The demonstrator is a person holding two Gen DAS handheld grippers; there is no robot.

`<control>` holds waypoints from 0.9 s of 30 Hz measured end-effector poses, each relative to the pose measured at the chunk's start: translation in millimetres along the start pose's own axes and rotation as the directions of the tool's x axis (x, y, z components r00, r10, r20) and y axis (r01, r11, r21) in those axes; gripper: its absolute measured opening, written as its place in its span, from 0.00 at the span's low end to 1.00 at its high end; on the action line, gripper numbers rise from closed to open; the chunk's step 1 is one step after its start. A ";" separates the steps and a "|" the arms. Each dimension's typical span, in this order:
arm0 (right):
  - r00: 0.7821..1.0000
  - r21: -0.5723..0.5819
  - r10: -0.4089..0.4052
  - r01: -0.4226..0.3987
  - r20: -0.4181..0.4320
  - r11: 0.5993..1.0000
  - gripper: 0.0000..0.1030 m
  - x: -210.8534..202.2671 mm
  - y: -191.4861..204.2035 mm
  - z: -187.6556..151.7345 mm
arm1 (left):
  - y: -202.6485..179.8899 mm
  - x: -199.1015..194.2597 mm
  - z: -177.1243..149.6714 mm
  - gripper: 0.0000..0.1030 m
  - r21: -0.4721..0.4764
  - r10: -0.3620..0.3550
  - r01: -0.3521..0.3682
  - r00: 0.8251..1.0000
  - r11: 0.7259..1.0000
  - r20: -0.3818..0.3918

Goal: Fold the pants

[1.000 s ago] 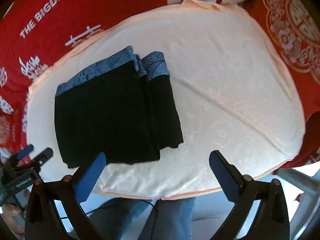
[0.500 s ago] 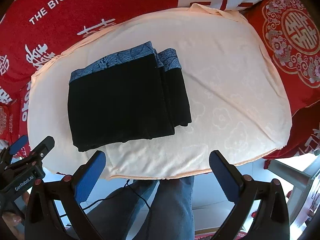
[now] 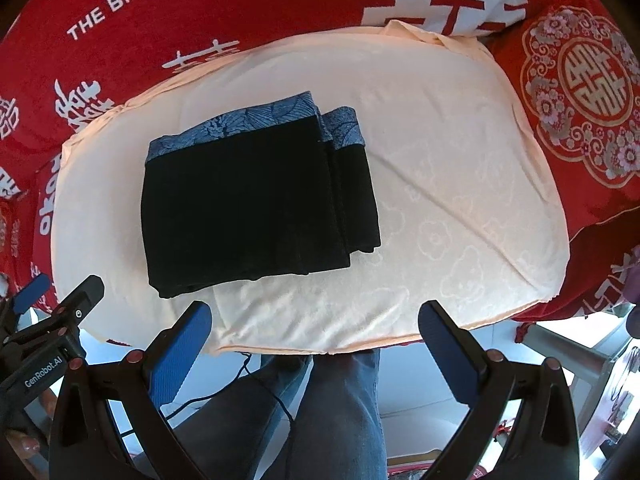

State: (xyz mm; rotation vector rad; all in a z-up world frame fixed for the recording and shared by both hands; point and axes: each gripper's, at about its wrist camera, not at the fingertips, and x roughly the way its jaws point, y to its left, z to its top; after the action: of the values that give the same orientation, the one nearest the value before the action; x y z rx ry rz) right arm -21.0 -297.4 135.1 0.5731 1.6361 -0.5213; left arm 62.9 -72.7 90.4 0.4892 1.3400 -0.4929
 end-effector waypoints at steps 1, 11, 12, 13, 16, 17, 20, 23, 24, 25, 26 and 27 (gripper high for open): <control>1.000 -0.002 0.000 0.000 0.002 1.000 1.00 -0.7 1.3 0.0 | 0.2 -0.2 0.1 1.00 -0.002 -0.003 0.003 1.000 1.000 -0.002; 1.000 -0.032 -0.019 0.020 0.024 0.999 1.00 -10.3 14.3 -0.4 | -0.3 -6.4 1.4 1.00 -0.003 -0.023 0.023 1.000 1.000 0.004; 0.999 -0.035 -0.022 0.023 0.025 0.999 1.00 -10.9 15.5 -0.4 | 0.0 -7.1 1.3 1.00 -0.004 -0.023 0.023 1.000 1.000 0.005; 0.999 -0.039 -0.025 0.026 0.026 0.999 1.00 -11.4 16.3 0.0 | 0.4 -8.1 1.3 1.00 -0.003 -0.021 0.021 1.000 1.000 0.007; 0.999 -0.052 -0.038 0.039 0.037 0.998 1.00 -13.1 20.1 0.2 | 1.6 -9.5 1.6 1.00 0.002 -0.018 0.018 1.000 1.000 0.009; 0.998 -0.057 -0.041 0.044 0.041 0.997 1.00 -13.2 21.1 0.0 | 1.8 -9.7 1.6 1.00 0.003 -0.017 0.017 1.000 1.000 0.008; 0.997 -0.071 -0.052 0.056 0.055 0.996 1.00 -15.4 24.9 -1.7 | 1.8 -10.7 1.7 1.00 0.006 -0.014 0.014 1.000 1.000 0.008; 0.996 -0.085 -0.066 0.072 0.067 0.994 1.00 -17.3 28.5 -3.0 | 0.5 -11.3 2.3 1.00 0.011 -0.017 0.017 1.000 1.000 0.007; 0.995 -0.087 -0.068 0.074 0.070 0.993 1.00 -17.6 29.1 -3.6 | 1.0 -11.4 2.3 1.00 0.014 -0.019 0.019 1.000 1.000 0.007; 0.995 -0.090 -0.071 0.078 0.072 0.993 1.00 -18.0 29.6 -4.1 | 0.2 -12.2 2.0 1.00 0.018 -0.021 0.020 1.000 1.000 0.009; 0.995 -0.090 -0.073 0.079 0.074 0.993 1.00 -18.3 29.6 -4.4 | -0.8 -13.5 2.0 1.00 0.027 -0.019 0.019 1.000 0.999 0.014; 0.994 -0.090 -0.076 0.082 0.076 0.993 1.00 -18.7 29.6 -4.8 | -1.7 -14.3 1.6 1.00 0.031 -0.019 0.019 1.000 0.999 0.017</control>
State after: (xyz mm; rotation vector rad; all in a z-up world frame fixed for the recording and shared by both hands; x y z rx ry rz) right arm -3.8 -272.8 153.8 0.4174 1.6096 -0.5154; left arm 60.9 -74.2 104.6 0.4972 1.3231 -0.5331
